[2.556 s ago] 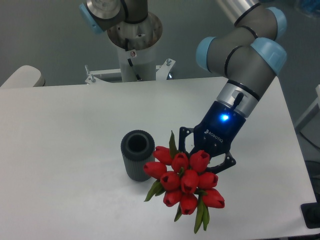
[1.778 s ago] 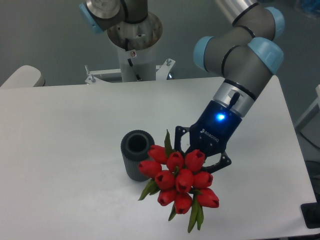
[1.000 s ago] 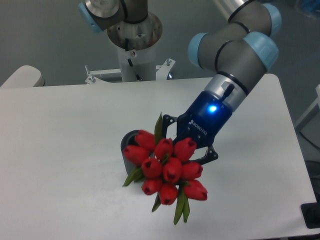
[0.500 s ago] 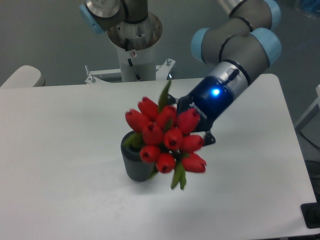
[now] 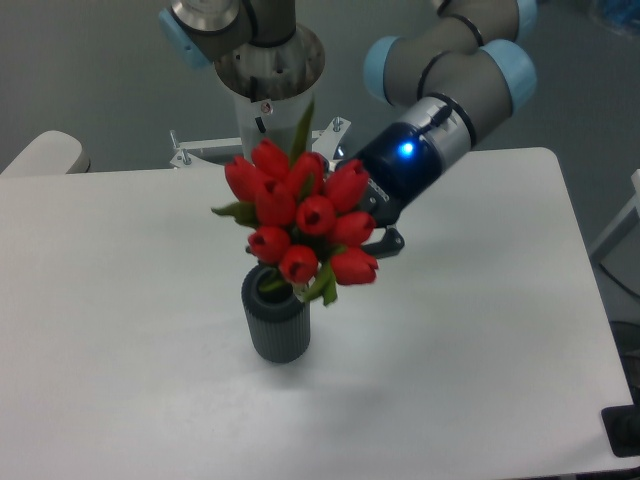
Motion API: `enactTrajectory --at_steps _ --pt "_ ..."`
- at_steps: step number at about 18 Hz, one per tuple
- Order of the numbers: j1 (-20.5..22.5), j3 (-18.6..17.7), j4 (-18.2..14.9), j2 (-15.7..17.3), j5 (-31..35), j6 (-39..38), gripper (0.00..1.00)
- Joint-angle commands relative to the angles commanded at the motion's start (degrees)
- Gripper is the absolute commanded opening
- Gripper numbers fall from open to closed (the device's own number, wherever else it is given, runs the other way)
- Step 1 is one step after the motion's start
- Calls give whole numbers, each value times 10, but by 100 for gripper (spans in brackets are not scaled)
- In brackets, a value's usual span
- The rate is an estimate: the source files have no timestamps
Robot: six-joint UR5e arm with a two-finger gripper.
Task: Insert the flowers into the vase
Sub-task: 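Lift the bouquet up and swing its stems over the vase opening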
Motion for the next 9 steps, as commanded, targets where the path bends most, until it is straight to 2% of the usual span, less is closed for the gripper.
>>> enactTrajectory --at_steps 5,9 --pt "2 -49 0 14 0 55 30" --pt "-4 -59 0 15 0 72 30"
